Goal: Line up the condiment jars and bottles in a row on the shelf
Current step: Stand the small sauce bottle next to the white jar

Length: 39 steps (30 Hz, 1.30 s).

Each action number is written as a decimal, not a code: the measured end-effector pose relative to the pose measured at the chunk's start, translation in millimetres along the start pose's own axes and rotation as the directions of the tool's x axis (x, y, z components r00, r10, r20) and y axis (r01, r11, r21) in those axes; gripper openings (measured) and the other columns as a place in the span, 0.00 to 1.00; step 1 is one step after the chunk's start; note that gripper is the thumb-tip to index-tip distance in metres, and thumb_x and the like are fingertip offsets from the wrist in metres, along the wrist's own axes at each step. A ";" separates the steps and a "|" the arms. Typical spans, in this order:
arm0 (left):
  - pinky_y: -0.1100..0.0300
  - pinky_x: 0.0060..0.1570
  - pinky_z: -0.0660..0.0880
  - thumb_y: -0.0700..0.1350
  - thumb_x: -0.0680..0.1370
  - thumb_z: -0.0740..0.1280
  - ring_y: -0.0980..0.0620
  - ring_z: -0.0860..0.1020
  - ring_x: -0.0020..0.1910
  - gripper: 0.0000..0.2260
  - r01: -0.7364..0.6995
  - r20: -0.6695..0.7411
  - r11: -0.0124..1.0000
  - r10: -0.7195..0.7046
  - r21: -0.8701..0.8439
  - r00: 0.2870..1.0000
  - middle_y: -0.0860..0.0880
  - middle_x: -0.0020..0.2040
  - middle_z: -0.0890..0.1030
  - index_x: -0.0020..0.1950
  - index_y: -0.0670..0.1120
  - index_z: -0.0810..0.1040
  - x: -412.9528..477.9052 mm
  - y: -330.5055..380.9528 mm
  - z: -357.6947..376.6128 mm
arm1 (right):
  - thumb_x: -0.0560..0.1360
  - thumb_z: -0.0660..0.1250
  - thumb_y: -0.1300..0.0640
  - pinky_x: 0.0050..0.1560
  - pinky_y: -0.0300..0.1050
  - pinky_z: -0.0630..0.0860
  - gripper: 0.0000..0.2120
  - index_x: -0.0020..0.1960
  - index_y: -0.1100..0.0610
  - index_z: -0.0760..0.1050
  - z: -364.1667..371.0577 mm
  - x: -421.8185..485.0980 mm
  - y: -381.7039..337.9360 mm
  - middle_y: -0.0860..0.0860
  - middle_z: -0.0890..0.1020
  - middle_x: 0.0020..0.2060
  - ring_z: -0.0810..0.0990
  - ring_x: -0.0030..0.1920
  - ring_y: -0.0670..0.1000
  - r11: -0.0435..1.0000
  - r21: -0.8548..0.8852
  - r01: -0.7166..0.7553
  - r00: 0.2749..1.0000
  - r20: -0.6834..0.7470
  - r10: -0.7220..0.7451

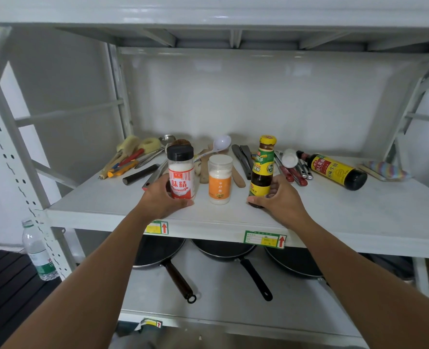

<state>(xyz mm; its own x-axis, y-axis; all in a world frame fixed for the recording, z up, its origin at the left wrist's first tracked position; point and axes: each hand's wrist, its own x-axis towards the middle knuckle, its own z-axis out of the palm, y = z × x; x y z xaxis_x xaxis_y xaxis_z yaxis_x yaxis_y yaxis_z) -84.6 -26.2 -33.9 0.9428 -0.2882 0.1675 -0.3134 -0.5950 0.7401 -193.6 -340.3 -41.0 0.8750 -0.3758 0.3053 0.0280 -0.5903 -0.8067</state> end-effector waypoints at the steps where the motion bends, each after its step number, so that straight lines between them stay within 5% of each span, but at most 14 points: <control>1: 0.46 0.67 0.75 0.56 0.67 0.83 0.45 0.77 0.69 0.42 -0.001 0.001 1.000 0.001 0.000 1.000 0.49 0.71 0.77 0.77 0.53 0.67 0.1 -0.2 0.0 | 0.65 0.85 0.45 0.52 0.39 0.79 0.33 0.63 0.50 0.73 0.4 0.7 1.3 0.45 0.84 0.55 0.82 0.52 0.43 1.000 0.002 0.005 1.000 0.007 -0.005; 4: 0.45 0.67 0.75 0.56 0.67 0.83 0.45 0.77 0.69 0.42 0.002 0.003 1.000 -0.002 -0.004 1.000 0.49 0.72 0.77 0.77 0.53 0.67 0.6 0.1 0.1 | 0.67 0.84 0.44 0.56 0.43 0.80 0.34 0.68 0.49 0.74 2.2 1.6 2.2 0.45 0.83 0.58 0.82 0.54 0.42 1.000 -0.009 0.028 0.999 0.035 -0.028; 9: 0.45 0.68 0.75 0.56 0.67 0.83 0.45 0.77 0.69 0.42 -0.001 0.000 1.000 0.001 -0.008 1.000 0.50 0.71 0.77 0.77 0.54 0.67 0.8 -1.4 0.3 | 0.68 0.82 0.41 0.43 0.36 0.72 0.33 0.67 0.49 0.73 2.0 -1.3 -3.0 0.44 0.81 0.53 0.80 0.48 0.40 0.998 -0.063 0.025 0.999 0.025 -0.024; 19: 0.45 0.67 0.76 0.56 0.67 0.83 0.45 0.78 0.67 0.41 -0.004 0.004 1.000 0.004 -0.010 1.000 0.50 0.70 0.78 0.76 0.54 0.68 1.3 -2.1 1.3 | 0.70 0.80 0.51 0.49 0.38 0.74 0.33 0.70 0.50 0.71 1.6 -2.3 -3.1 0.47 0.83 0.60 0.82 0.56 0.45 0.998 -0.054 0.032 0.998 0.054 -0.030; 39: 0.45 0.69 0.73 0.51 0.70 0.81 0.44 0.75 0.71 0.42 -0.046 0.017 0.997 0.047 -0.054 0.999 0.48 0.73 0.75 0.79 0.53 0.63 2.2 -0.7 3.7 | 0.72 0.80 0.47 0.56 0.42 0.74 0.36 0.74 0.51 0.69 1.6 -6.2 -5.3 0.49 0.81 0.65 0.79 0.59 0.47 0.985 -0.160 0.067 0.995 0.090 -0.053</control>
<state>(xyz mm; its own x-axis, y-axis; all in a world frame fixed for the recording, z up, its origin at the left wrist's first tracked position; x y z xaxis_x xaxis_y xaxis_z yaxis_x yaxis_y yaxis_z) -82.7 -29.2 -36.4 0.9249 -0.3284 0.1915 -0.3501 -0.5395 0.7657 -198.5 -333.7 -39.4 0.9122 -0.2784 0.3007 0.0086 -0.7205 -0.6934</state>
